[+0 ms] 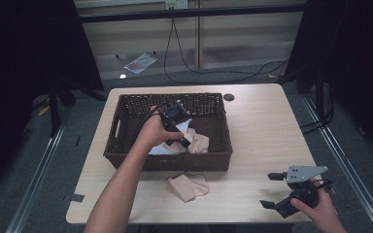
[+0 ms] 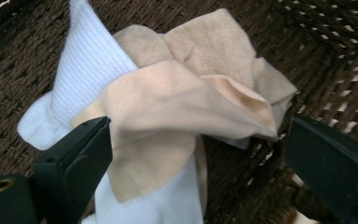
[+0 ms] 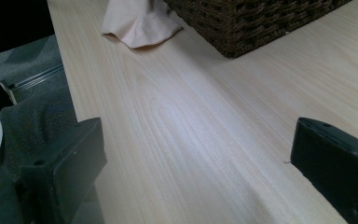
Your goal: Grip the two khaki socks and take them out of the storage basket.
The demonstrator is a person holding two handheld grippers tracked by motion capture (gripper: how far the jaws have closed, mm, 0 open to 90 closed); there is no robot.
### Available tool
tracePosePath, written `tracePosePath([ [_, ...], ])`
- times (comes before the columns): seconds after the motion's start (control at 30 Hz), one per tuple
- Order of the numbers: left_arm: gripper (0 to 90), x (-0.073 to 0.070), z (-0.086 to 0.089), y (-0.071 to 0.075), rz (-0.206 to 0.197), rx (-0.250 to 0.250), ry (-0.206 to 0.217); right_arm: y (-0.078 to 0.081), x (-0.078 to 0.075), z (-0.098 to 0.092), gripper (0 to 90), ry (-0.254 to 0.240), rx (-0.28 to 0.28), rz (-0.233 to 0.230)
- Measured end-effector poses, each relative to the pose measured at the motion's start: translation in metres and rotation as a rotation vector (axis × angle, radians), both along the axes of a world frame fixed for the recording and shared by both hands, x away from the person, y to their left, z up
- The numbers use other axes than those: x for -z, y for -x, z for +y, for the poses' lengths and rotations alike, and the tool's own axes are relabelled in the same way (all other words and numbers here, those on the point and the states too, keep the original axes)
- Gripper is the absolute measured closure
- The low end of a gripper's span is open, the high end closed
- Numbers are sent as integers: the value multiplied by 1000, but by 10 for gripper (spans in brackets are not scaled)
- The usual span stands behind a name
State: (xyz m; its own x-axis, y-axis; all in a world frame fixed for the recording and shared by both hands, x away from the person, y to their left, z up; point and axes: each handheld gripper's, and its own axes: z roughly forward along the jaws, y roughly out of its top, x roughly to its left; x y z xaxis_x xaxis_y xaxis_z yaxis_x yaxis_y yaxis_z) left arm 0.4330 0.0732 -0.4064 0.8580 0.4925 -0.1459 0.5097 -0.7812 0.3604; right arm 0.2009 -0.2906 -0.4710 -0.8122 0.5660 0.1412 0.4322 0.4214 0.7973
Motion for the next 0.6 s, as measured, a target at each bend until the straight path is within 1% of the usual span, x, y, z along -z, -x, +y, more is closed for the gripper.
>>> tracePosePath([
  [0.03, 64, 0, 0, 0, 0, 0, 0, 0, 0, 0, 29, -1, -1, 1],
  [0.1, 58, 6, -2, 0, -2, -10, 7, 0, 0, 0, 29, -1, 0, 1],
  [0.17, 57, 8, -2, -1, -4, -7, 2, 0, 0, 0, 29, -3, -2, 2],
  [0.23, 57, 11, -3, -2, -6, -14, 6, 0, 0, 0, 29, -3, -2, 1],
  [0.4, 70, 14, -1, -3, -6, -15, 0, 0, 1, 0, 29, -7, -5, 4],
  [0.47, 116, 15, 1, -4, -8, -17, 11, -1, 1, 1, 29, -7, -5, 6],
  [0.53, 153, 15, 1, -5, -9, -10, 10, -1, 1, 1, 29, -8, -5, 5],
  [0.57, 178, 15, 2, -6, -4, 0, 24, -1, 0, 1, 29, -10, -4, 7],
  [0.6, 201, 15, 2, -6, -4, 0, 24, -1, 0, 1, 29, -10, -4, 7],
])
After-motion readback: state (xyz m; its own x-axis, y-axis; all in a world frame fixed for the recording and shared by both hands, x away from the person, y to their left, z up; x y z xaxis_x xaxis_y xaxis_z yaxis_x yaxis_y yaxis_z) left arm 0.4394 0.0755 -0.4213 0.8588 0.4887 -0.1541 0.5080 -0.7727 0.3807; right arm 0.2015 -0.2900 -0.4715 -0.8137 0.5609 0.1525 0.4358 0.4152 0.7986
